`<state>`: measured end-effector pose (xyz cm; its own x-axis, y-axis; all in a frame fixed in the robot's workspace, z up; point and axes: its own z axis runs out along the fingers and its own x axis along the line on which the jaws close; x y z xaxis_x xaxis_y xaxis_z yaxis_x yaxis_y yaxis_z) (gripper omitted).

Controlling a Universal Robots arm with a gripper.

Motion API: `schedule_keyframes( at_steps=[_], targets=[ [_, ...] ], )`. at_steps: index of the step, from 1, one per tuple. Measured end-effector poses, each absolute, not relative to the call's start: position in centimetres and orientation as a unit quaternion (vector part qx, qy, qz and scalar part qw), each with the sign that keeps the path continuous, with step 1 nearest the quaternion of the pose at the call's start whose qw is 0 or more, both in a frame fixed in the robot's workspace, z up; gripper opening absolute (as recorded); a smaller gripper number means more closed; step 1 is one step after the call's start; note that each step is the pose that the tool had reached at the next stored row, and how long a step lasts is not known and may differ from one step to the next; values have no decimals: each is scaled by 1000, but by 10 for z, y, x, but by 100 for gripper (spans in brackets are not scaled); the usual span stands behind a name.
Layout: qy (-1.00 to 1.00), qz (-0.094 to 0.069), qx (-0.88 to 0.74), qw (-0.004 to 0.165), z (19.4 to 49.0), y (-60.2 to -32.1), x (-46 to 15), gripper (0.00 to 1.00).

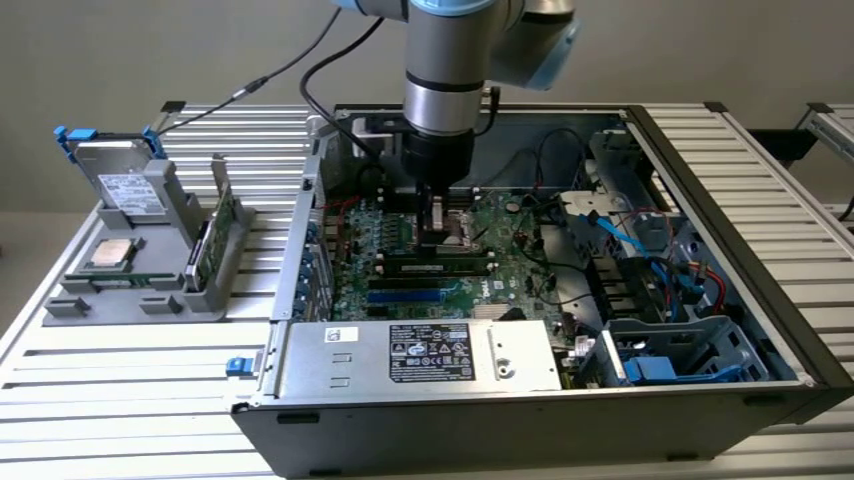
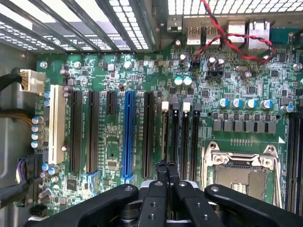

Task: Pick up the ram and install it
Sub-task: 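Press down the ram until it locks into place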

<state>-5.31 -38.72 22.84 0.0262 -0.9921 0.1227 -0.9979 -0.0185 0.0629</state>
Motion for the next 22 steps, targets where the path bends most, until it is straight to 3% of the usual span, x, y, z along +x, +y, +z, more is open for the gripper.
schedule_keyframes(
  at_steps=[16,22],
  targets=[
    [-698,27,713,60,225,-387,-57,10],
    [-698,27,713,60,241,-388,-57,10]
  ],
)
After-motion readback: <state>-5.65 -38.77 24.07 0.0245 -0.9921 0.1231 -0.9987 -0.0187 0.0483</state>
